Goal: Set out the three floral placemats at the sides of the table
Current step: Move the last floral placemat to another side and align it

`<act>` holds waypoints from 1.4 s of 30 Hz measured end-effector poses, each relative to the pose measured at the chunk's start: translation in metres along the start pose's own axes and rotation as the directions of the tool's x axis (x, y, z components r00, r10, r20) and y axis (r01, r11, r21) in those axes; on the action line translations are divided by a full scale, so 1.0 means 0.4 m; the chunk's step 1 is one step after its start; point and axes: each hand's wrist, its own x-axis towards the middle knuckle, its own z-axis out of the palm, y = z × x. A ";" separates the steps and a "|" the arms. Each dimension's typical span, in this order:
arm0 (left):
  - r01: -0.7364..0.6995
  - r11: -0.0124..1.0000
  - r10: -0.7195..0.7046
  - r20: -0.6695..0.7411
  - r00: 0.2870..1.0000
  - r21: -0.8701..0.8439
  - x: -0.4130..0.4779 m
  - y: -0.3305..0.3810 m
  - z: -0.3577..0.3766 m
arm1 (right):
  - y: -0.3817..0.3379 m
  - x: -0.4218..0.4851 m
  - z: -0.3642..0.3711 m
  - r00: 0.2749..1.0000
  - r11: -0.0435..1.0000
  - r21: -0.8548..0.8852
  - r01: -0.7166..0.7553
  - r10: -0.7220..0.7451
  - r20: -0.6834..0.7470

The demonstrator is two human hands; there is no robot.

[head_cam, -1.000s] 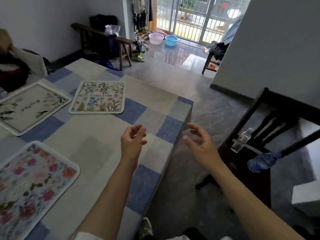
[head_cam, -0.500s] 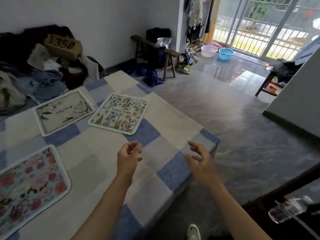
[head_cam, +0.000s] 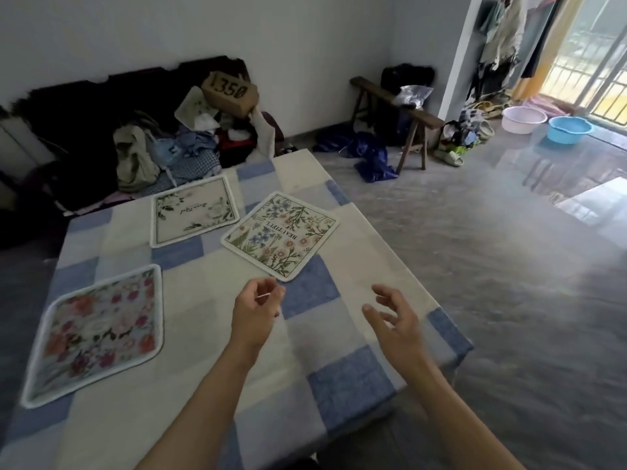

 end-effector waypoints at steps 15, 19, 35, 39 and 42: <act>0.010 0.996 -0.022 -0.130 0.991 -0.088 0.318 -0.012 -0.115 | -0.072 0.325 0.206 0.996 0.983 -0.173 0.053 -0.040 0.081; 0.048 0.996 -0.058 -0.145 0.988 -0.071 0.384 -0.032 -0.143 | -0.054 0.386 0.254 0.997 0.985 -0.172 0.003 0.010 0.077; 0.107 0.991 -0.099 -0.099 0.990 0.077 0.762 -0.080 -0.105 | 0.100 0.685 0.402 0.961 0.933 -0.240 -0.267 0.278 0.012; 0.110 0.973 -0.096 -0.078 0.992 0.204 0.860 -0.116 -0.083 | 0.129 0.721 0.428 0.922 0.888 -0.280 -0.363 0.387 0.032; 0.124 0.946 -0.106 -0.075 0.992 0.300 0.930 -0.149 -0.082 | 0.140 0.756 0.440 0.866 0.843 -0.267 -0.467 0.498 0.057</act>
